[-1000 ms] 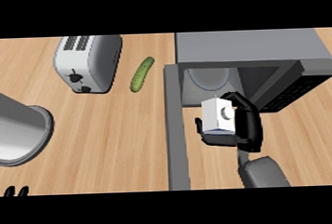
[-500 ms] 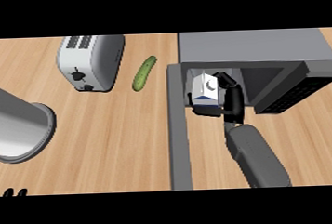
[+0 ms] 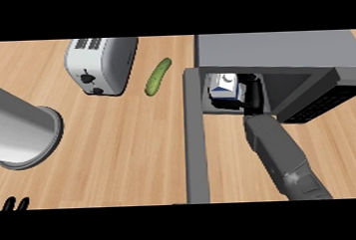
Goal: Pick up the milk, place it into the microwave and close the microwave
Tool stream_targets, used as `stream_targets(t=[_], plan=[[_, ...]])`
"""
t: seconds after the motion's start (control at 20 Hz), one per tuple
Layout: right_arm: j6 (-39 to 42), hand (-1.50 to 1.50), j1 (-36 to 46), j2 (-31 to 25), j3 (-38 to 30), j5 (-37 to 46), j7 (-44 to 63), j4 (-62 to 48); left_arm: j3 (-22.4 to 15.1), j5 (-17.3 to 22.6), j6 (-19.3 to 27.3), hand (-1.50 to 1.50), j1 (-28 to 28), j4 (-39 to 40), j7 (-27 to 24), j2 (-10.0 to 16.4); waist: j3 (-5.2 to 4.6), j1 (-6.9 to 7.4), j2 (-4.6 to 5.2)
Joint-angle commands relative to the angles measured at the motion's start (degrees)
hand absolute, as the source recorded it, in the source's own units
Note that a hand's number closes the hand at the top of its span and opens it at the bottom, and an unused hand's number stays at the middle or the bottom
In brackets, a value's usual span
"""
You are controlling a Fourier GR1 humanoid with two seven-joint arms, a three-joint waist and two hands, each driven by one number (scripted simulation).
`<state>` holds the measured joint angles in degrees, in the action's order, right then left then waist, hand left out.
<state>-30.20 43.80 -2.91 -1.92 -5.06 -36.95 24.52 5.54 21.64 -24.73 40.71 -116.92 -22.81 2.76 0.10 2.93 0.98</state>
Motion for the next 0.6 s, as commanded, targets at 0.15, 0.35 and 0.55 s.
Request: stream_targets(t=[0.15, 0.35, 0.55], plan=[[-2.9, 1.50, 6.3, -2.1, -2.1, 1.8, -3.5, -11.3, 1.7, 1.2, -1.1, -1.50, -1.8, 0.6, 0.9, 1.9, 0.10, 1.70, 0.92], [-2.4, 1.50, 7.5, -6.0, -2.0, 3.0, -4.9, -13.8, 1.2, 1.3, -3.0, -1.50, -0.5, 1.3, -0.2, 1.9, 0.13, 2.72, 1.19], [-7.7, 1.50, 7.8, -6.1, -0.7, 5.4, -8.2, -15.3, 0.9, 0.9, -2.3, -1.50, -2.7, 1.5, 0.4, 1.7, 0.14, 2.82, 1.43]])
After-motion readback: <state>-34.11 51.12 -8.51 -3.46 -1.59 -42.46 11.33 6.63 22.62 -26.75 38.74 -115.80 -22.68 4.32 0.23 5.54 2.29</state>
